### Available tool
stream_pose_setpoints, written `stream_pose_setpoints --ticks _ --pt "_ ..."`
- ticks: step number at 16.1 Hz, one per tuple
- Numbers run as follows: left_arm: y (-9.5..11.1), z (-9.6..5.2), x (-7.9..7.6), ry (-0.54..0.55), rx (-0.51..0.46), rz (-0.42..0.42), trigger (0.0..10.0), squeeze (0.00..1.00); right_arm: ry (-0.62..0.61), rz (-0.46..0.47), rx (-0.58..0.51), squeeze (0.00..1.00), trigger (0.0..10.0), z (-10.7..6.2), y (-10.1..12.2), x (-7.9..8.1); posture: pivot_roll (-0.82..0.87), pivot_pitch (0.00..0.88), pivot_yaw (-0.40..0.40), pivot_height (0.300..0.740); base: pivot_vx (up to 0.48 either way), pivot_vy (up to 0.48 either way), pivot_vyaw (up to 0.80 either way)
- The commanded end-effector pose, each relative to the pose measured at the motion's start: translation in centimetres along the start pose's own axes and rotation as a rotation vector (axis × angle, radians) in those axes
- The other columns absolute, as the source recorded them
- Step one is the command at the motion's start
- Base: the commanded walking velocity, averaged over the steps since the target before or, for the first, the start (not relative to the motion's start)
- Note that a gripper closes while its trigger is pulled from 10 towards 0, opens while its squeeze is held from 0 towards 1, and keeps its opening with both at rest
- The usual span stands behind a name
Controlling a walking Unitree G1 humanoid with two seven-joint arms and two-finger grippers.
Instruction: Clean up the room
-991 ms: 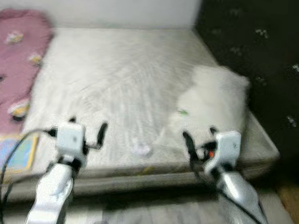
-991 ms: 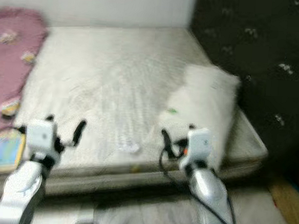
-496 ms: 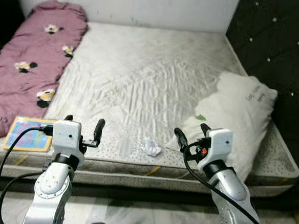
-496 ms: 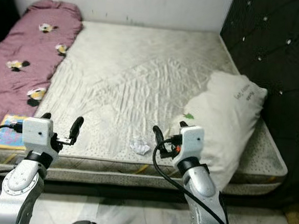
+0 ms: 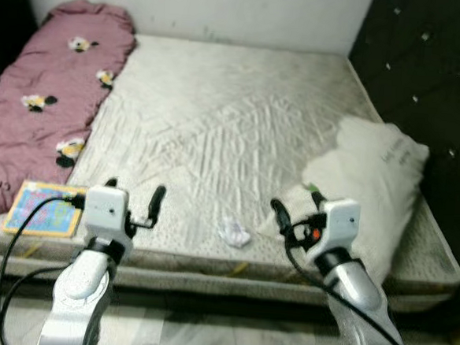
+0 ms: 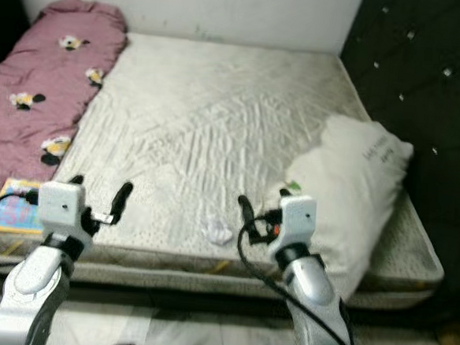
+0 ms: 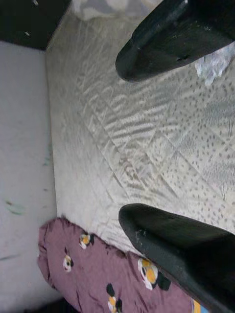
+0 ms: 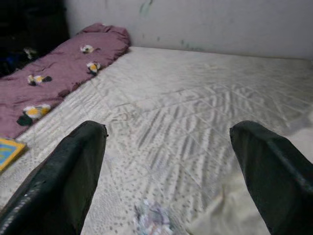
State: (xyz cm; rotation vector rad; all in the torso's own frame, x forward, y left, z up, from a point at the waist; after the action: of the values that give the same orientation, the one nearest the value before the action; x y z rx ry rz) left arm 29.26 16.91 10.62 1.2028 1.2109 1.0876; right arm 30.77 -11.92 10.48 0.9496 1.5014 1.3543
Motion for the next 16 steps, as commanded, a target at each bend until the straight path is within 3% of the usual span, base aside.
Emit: stream_pose_setpoints --ticks 1,8,13,16 --pt "0.3 0.08 -0.67 -0.025 -0.007 -0.004 10.0 0.0 -0.016 -0.011 0.016 0.0 10.0 -0.33 -0.33 -0.68 -0.03 0.059 -0.052 0.74 0.307 0.0 0.0" --pt "0.19 0.11 -0.68 -0.023 -0.001 -0.013 10.0 0.0 -0.015 -0.01 0.02 0.0 10.0 -0.3 -0.46 -0.69 -0.03 0.055 -0.053 0.74 0.298 0.0 0.0" --pt "0.04 0.26 -0.68 -0.01 0.007 -0.029 10.0 0.0 -0.015 -0.012 0.025 0.0 10.0 -0.24 -0.55 -0.73 -0.03 0.058 -0.054 0.74 0.0 0.0 0.0" --pt "-0.13 0.39 -0.38 0.008 0.015 -0.053 10.0 0.0 -0.017 -0.011 0.027 0.0 10.0 -0.17 -0.62 -0.74 -0.02 0.056 -0.055 0.74 0.0 0.48 0.0"
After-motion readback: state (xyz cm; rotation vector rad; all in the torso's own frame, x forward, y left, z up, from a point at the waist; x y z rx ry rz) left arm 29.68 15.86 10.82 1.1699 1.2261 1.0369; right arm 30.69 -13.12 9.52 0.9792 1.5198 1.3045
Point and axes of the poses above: a point about 5 cm out from each wrist's last joint towards the gripper, its own z axis pointing out of the wrist towards the gripper, its own y axis along the axis of the wrist's last joint, x = y × z, the point moved 6 cm from there along z, pointing out of the wrist towards the gripper, and after that the axes turned 9 degrees about -z, right-handed, at the moved point
